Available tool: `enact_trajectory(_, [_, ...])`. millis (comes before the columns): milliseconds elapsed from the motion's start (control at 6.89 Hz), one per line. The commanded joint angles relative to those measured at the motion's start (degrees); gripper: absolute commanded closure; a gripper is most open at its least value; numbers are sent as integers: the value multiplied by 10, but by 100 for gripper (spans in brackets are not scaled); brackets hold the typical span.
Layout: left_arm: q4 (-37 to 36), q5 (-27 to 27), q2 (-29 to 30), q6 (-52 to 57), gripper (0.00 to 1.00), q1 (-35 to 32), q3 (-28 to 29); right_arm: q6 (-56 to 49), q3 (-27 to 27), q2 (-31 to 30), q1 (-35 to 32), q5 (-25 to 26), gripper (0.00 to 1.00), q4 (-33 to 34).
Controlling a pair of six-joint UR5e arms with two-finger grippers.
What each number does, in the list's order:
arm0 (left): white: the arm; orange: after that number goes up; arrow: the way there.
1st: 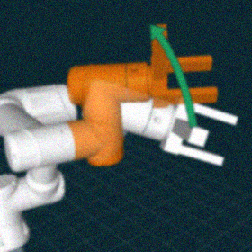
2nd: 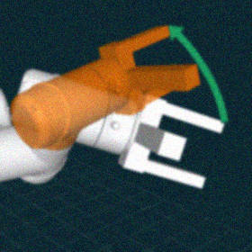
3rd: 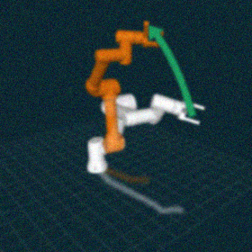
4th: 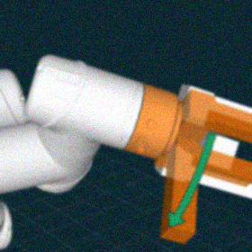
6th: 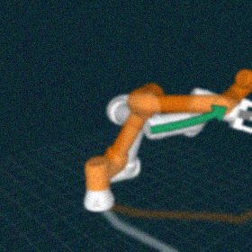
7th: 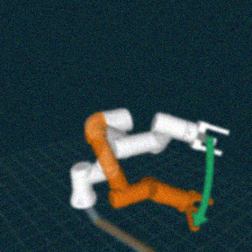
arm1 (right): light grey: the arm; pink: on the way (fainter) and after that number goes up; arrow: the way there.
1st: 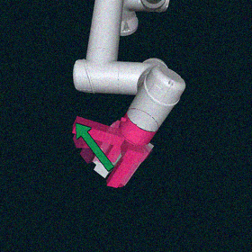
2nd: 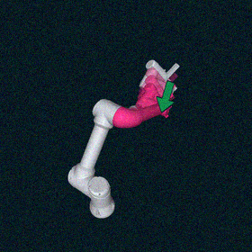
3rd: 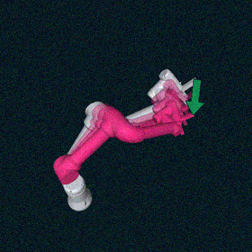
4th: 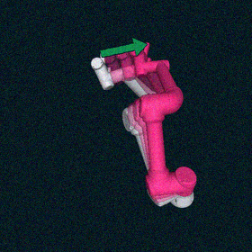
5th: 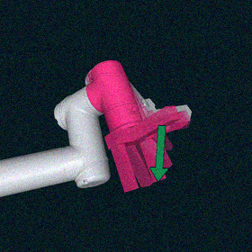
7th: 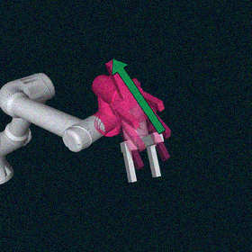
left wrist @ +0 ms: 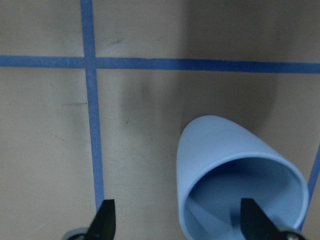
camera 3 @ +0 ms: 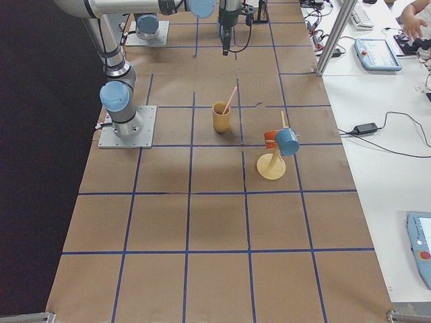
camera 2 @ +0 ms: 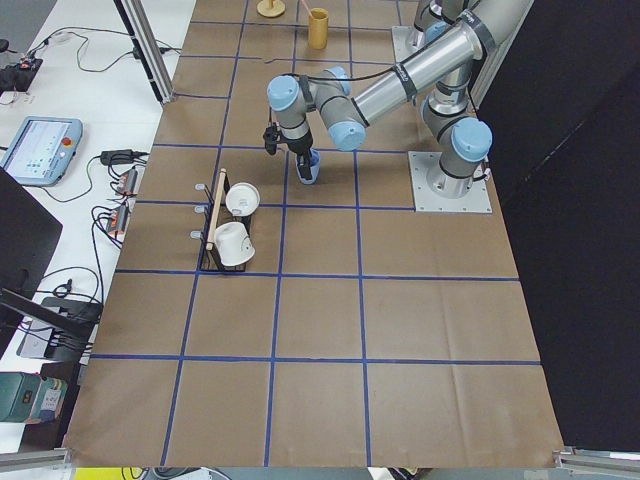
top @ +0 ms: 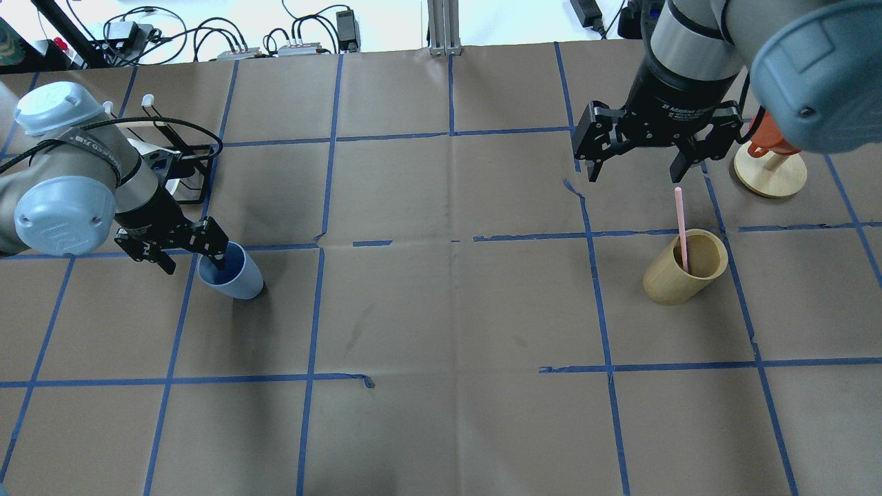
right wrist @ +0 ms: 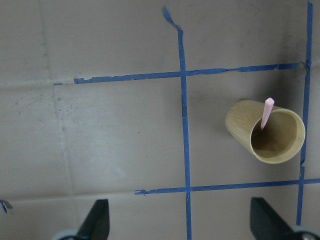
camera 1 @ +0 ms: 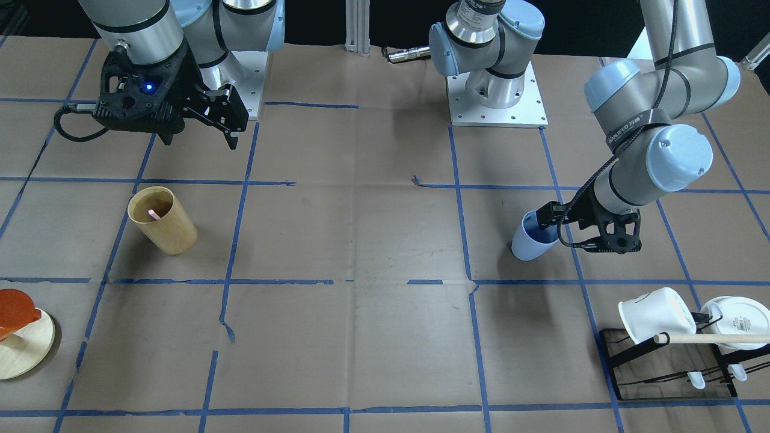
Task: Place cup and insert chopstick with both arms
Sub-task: 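Lower the left gripper and grasp the light blue cup rim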
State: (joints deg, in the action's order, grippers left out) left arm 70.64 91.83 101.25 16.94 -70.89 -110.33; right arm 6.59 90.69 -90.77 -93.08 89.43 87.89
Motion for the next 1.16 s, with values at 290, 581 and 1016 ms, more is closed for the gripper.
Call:
enact_trajectory(290, [0, 0, 13, -4, 88, -4, 2, 0, 0, 1, 0, -3, 0, 0])
enact_trajectory(581, [0, -1, 6, -9, 100, -8, 7, 0, 1, 1, 0, -3, 0, 0])
enact_trajectory(1016, [4, -61, -18, -97, 100, -62, 26, -1, 1, 2, 0, -2, 0, 3])
